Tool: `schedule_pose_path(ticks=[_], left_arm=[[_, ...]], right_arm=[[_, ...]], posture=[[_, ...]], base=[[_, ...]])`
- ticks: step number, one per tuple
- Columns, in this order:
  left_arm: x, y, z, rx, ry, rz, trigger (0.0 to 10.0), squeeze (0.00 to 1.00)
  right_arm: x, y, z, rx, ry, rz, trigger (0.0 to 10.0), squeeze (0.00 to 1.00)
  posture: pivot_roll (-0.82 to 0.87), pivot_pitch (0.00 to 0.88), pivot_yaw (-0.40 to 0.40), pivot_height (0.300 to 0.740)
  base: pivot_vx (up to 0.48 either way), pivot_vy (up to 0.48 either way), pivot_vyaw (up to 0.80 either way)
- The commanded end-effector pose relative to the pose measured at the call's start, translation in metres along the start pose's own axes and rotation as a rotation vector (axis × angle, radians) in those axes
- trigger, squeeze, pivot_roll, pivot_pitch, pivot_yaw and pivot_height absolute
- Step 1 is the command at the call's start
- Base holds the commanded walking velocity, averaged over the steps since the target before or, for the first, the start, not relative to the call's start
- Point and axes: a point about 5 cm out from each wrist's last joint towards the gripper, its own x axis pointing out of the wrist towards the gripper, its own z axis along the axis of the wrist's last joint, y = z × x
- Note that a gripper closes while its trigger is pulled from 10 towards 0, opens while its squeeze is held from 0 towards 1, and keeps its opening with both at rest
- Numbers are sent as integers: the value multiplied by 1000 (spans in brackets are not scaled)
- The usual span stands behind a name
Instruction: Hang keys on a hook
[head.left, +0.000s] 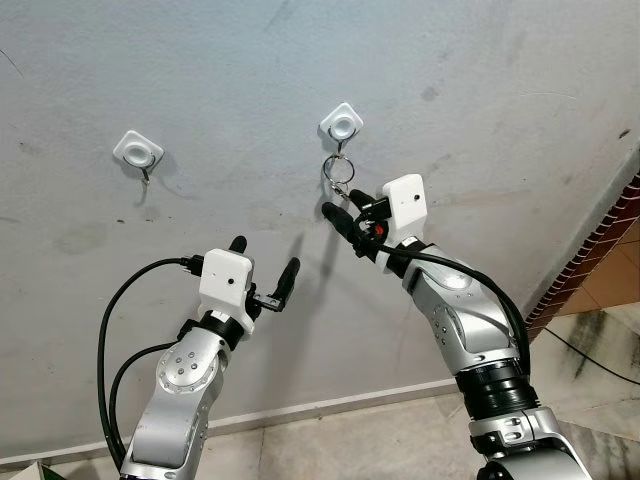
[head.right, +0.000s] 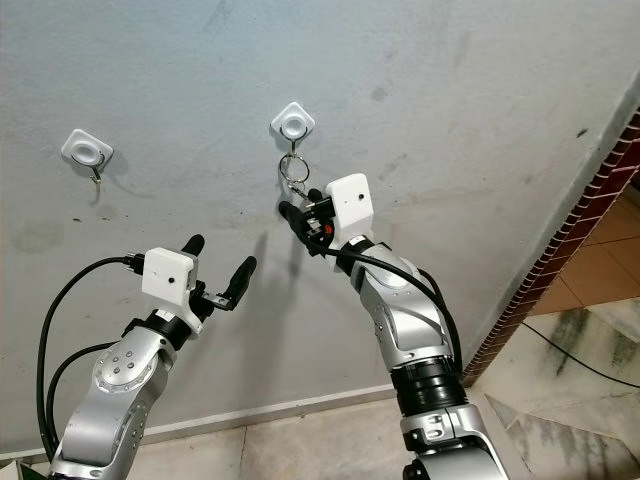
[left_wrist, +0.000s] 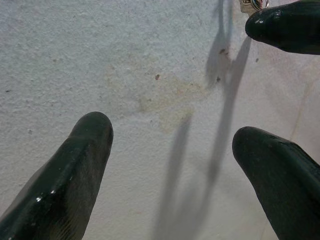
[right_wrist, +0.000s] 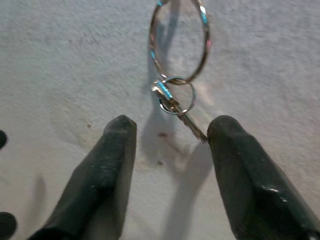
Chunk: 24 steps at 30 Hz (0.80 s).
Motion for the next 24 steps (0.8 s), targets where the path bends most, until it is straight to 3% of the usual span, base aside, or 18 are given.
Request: schedule_pose_path(ticks=[1,15,24], left_arm=[[0,2,1,14,-4,-6,10000,0],[-13,12,-1,34,18,25,10000,0],[-32,12,-3,44,49,57,10000,0]], right_arm=[[-3,-1,5,-18,-25,-10,10000,1000],[-32,-8,-3,-36,-16,-89,10000,1000],[-69,-2,-9,-24,-31,-210,10000,1000]], posture=[[24,24,71,740],[20,28,75,740],[28,32,74,740]], base=[[0,0,0],[0,0,0],[0,0,0]])
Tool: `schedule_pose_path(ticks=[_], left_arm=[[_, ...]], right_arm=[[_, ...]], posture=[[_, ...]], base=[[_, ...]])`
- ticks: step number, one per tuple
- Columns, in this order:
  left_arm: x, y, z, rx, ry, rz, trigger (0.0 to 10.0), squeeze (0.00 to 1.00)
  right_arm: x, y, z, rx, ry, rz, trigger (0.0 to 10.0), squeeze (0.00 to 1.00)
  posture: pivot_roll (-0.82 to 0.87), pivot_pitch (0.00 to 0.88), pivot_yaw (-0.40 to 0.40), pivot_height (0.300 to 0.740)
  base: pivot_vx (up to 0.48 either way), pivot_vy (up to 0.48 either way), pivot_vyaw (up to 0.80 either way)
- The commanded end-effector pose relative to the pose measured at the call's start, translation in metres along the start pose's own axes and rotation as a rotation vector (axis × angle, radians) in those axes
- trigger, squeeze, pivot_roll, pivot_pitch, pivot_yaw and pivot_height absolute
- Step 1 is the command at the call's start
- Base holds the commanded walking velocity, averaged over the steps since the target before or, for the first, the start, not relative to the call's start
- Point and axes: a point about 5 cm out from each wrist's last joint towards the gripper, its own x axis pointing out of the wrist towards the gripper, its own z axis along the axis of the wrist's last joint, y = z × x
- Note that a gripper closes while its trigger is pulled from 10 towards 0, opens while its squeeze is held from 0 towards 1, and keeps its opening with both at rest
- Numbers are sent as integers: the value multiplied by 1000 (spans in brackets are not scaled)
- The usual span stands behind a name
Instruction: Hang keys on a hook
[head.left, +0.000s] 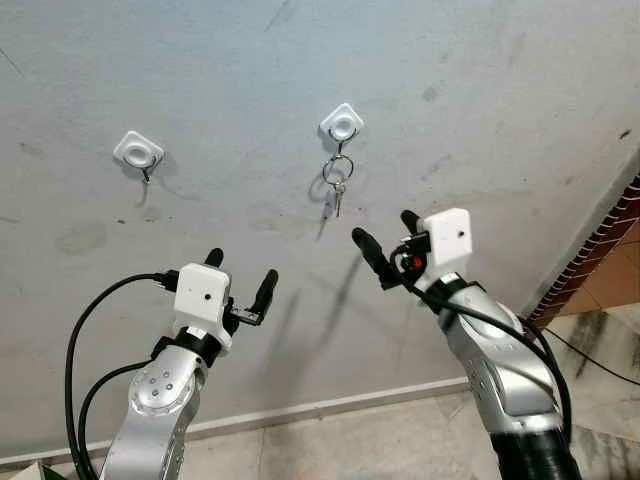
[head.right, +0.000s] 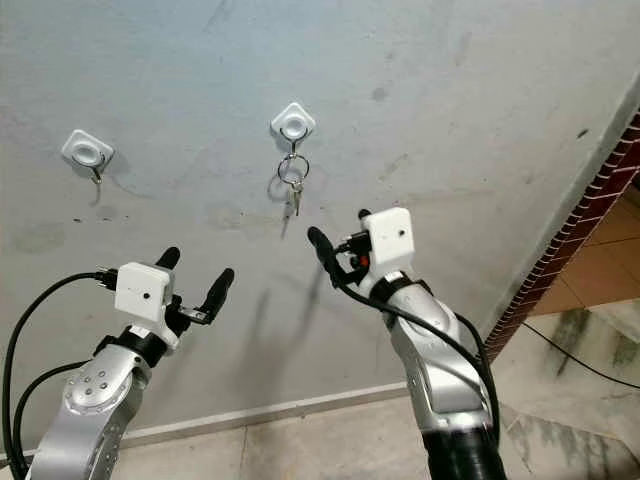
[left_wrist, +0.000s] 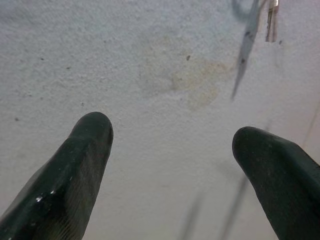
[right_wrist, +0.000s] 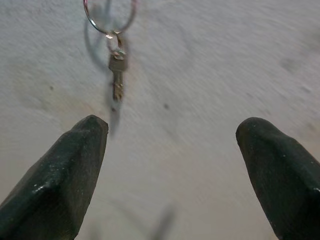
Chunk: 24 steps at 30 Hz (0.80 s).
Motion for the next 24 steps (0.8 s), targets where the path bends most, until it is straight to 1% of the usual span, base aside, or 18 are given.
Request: schedule_pose_path(ticks=[1,3,6,8,9,10,12,14,16,17,19,24], left_arm=[[-4,-2,2,11,7,1,10000,0],[-6,-2,3,10,9,4,10000,0],[-10,-1,5,-17,22,16,10000,0],[-12,0,7,-14,21,37,10000,0],[-12,0,7,-14,21,37,10000,0],[-14,1,6,-7,30,55,10000,0],[-15,2,5,-3,40,61,10000,0],[-15,2,5,1,41,60,10000,0],[-15,3,4,-15,51,65,10000,0],[-15,4,4,-37,63,76,10000,0],[-15,4,3,-48,69,80,10000,0],[-16,1,3,-43,73,66,10000,0]], right_arm=[[-8,1,7,-19,-17,-38,10000,1000],[-13,1,7,-13,-13,-52,10000,1000],[-27,-2,4,18,4,-117,10000,1000],[-39,-8,0,37,21,-173,10000,1000],[-39,-8,0,37,21,-173,10000,1000],[-45,-10,-2,35,33,-186,10000,1000],[-51,-11,-6,45,60,-206,10000,1000],[-52,-12,-7,50,62,-209,10000,1000],[-52,-12,-6,51,62,-217,10000,1000],[-51,-11,-6,55,68,-217,10000,1000],[-50,-10,-6,57,70,-214,10000,1000],[-49,-8,-4,60,77,-202,10000,1000]], posture=[[28,32,74,740],[28,32,74,740],[33,33,63,740],[30,33,64,740],[30,33,64,740],[25,35,67,740],[25,35,67,740],[18,38,68,740],[12,38,71,740],[10,37,72,740],[9,37,71,740],[9,40,67,740]], base=[[0,0,0],[0,0,0],[0,0,0],[0,0,0],[0,0,0],[0,0,0],[0,0,0],[0,0,0],[0,0,0],[0,0,-494],[0,0,-534],[0,0,-755]])
